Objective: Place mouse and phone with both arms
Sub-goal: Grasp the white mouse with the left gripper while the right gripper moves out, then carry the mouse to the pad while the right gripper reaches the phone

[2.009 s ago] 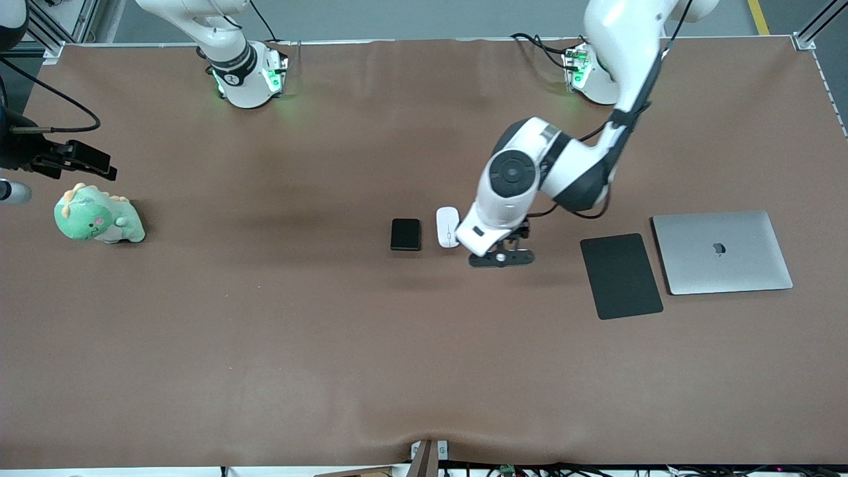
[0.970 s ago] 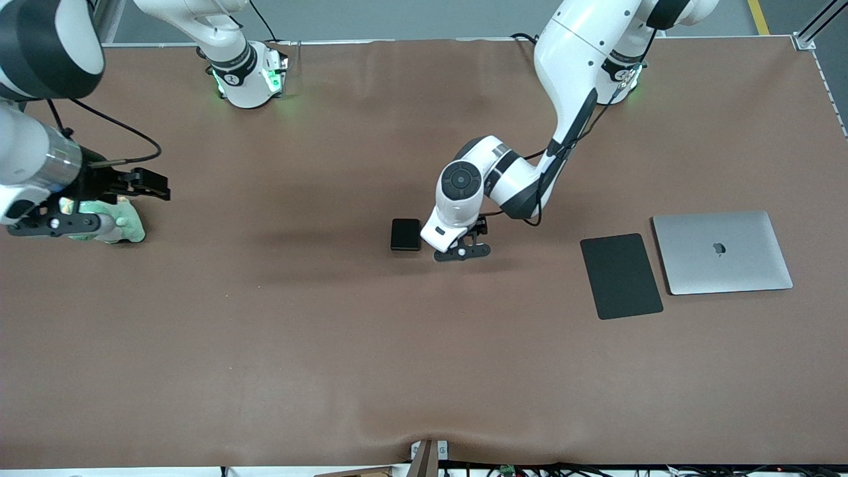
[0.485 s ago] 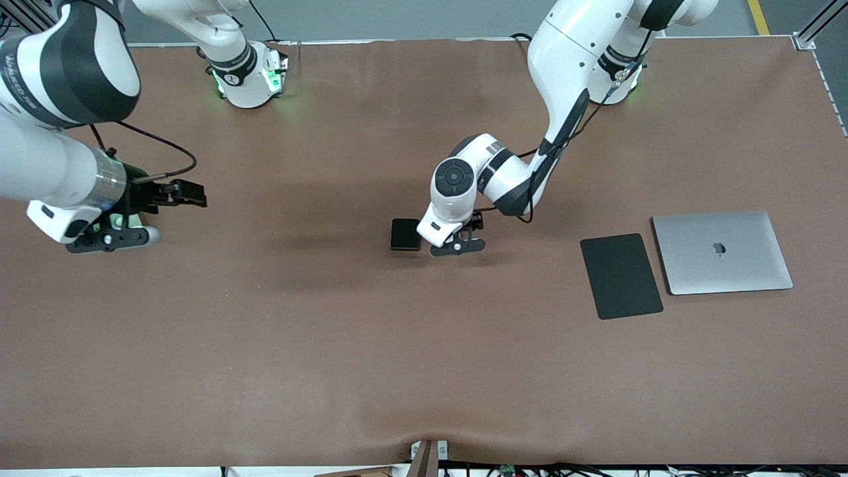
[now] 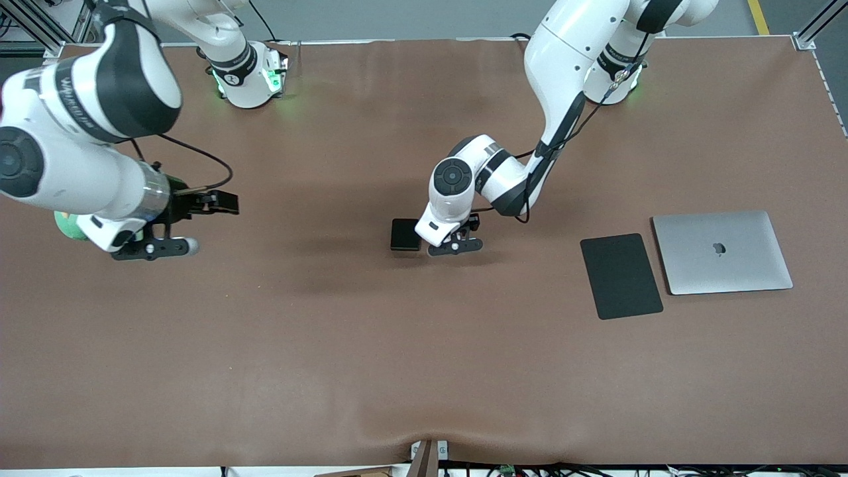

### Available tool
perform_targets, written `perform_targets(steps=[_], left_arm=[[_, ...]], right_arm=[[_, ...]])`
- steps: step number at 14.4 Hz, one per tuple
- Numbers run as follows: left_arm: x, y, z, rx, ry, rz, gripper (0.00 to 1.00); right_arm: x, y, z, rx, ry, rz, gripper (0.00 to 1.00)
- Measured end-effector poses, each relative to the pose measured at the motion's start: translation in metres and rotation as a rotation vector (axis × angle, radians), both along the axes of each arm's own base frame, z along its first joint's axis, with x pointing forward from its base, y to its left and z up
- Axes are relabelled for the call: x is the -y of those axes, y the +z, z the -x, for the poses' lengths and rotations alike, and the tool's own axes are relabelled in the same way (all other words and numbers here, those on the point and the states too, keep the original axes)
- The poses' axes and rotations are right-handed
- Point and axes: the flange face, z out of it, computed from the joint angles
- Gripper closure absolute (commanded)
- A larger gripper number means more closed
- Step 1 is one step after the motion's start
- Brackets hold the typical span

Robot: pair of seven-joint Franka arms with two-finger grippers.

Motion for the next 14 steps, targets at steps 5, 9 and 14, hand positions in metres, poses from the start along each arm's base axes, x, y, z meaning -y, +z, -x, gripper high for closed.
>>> perform_targets(steps=[5,9,14], left_arm=[[-0.003,0.003,-0.006,0.011,0.008,0.005,0.49],[-0.027,0.036,-0.04,0.044,0.015,0.017,0.48],[-0.135,0.094,-0.115,0.047,0.015,0.006,0.48]], right_arm=[[-0.048,-0.012,0.008,0.011,-0.004,0.015,0.0],[-0.087,-0.031,0.011,0.017,-0.029,0.031,0.0],[-0.153,-0.063,0.025,0.022,-0.046,0.056,0.0]])
